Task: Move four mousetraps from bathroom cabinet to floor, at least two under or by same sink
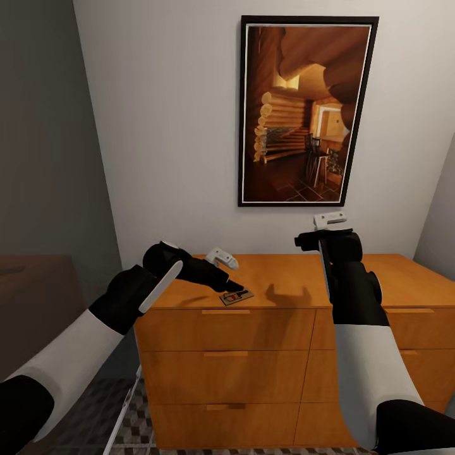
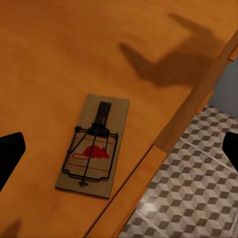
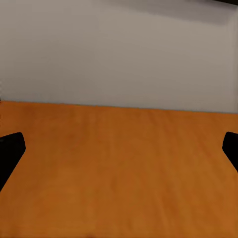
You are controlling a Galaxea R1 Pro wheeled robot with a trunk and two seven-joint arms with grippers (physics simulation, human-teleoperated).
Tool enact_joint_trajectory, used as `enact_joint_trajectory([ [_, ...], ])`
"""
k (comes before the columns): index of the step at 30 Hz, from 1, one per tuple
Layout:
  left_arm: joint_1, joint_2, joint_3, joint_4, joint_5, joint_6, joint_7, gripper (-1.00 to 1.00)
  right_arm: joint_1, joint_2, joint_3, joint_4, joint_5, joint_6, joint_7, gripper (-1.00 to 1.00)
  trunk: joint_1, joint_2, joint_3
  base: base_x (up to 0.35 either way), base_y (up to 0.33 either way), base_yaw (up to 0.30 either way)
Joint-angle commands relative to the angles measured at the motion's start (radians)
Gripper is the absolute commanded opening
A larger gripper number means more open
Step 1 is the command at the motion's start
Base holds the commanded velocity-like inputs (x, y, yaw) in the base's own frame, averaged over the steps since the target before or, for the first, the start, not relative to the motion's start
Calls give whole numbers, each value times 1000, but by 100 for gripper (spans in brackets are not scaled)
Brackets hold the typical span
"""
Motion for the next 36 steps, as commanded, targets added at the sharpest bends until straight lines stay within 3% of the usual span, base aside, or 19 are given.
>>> enact_joint_trajectory([
  [1, -1, 1, -1, 0, -6, 2, -7, 100, -1, 1, -2, -2, 10, 3, 10, 100, 0, -1, -1, 0, 0, 0],
  [36, -1, -2, -3, 5, -4, 2, -7, 100, -1, 0, -1, -10, 13, 3, 10, 100, 0, -1, -1, 0, 0, 0],
])
